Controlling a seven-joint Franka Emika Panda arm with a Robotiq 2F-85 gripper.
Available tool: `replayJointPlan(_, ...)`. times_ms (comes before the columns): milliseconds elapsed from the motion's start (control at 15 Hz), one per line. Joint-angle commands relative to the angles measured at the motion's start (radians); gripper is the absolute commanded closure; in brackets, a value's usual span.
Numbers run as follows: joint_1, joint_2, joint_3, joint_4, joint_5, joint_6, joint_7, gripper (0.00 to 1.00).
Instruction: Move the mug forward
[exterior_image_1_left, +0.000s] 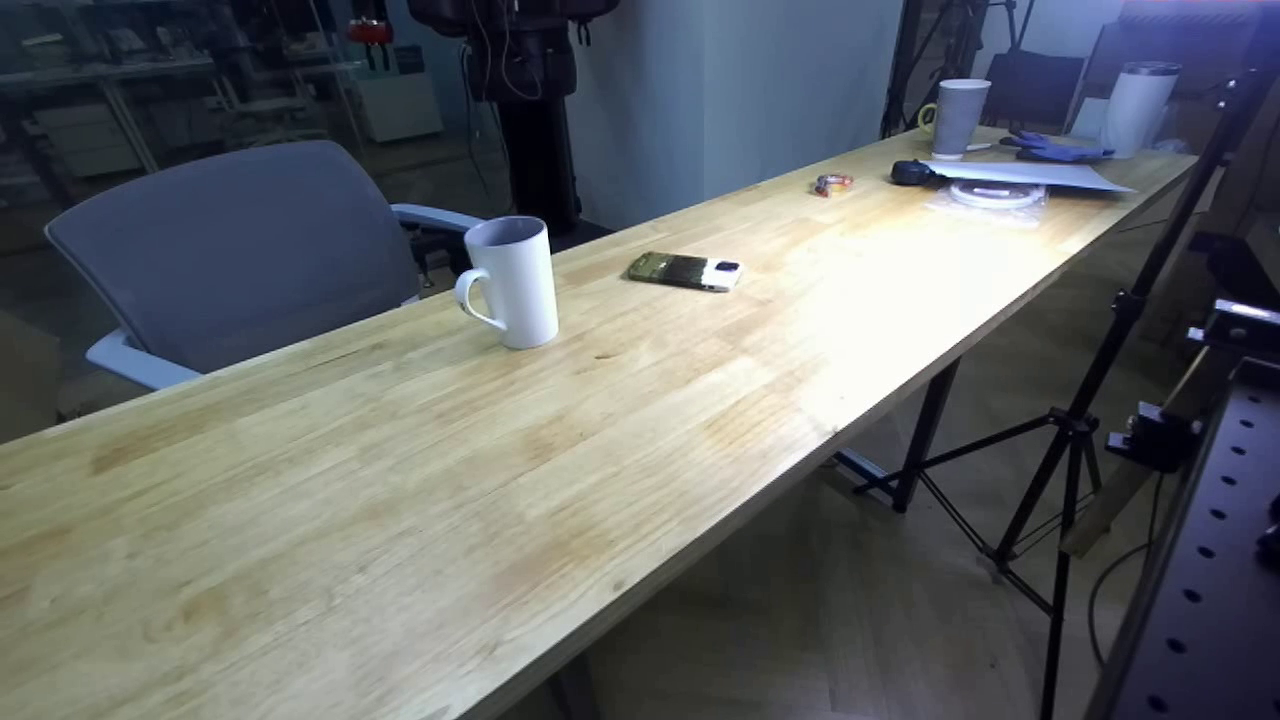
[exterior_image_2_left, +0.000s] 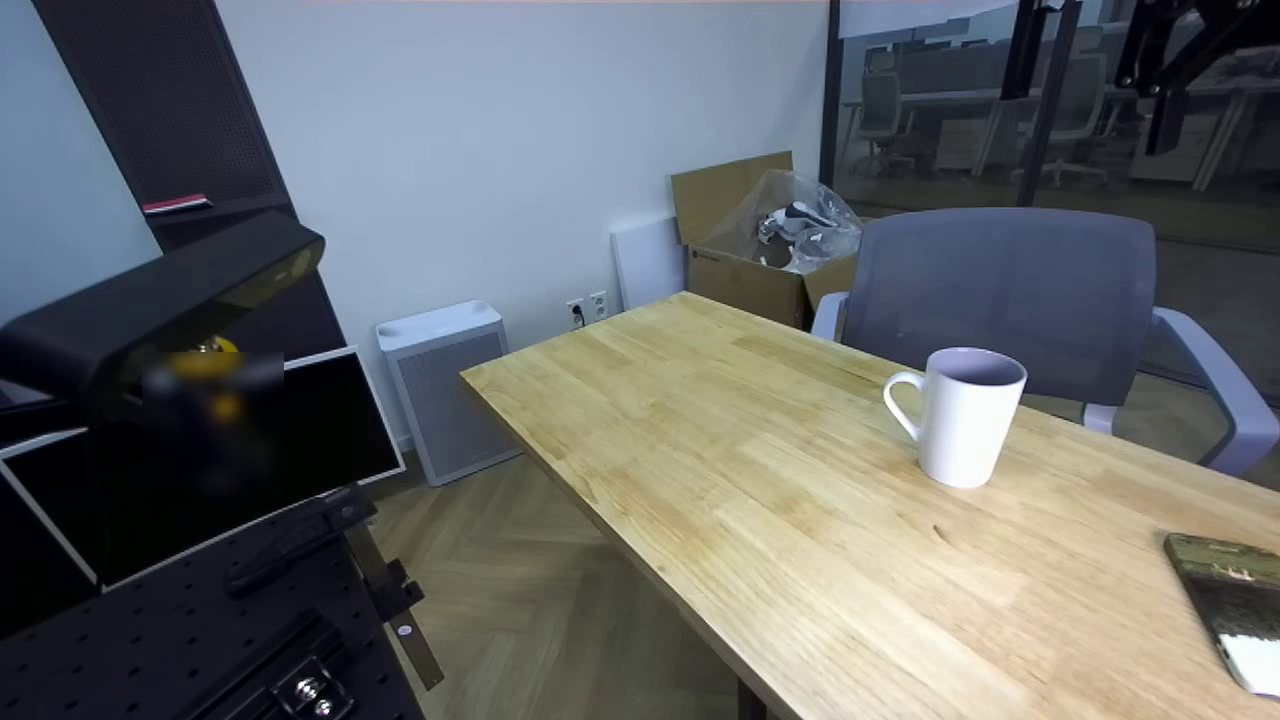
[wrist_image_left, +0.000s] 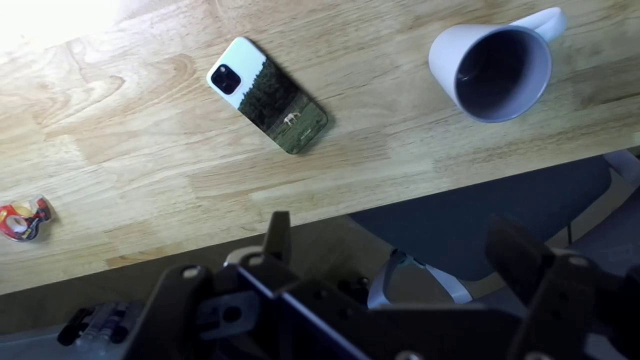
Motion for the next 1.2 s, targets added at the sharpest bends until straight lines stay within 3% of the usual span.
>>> replayJointPlan(0,0.012,0.072,-0.007,0.107,-0.017,-0.069,0.042,0.0)
replayJointPlan(467,-0.003,0.124,0.013,0.195,0.012,-0.17,0.0,0.0)
replayJointPlan(933,-0.005,0.148,0.014,0.235,0.006,-0.162,-0.013,0.0)
replayJointPlan(1000,0.0,0.126,0.01,0.185,0.0,-0.132,-0.006,0.0)
replayJointPlan(1133,0.0,0.131,0.011,0.192,0.0,-0.133,-0.009,0.0)
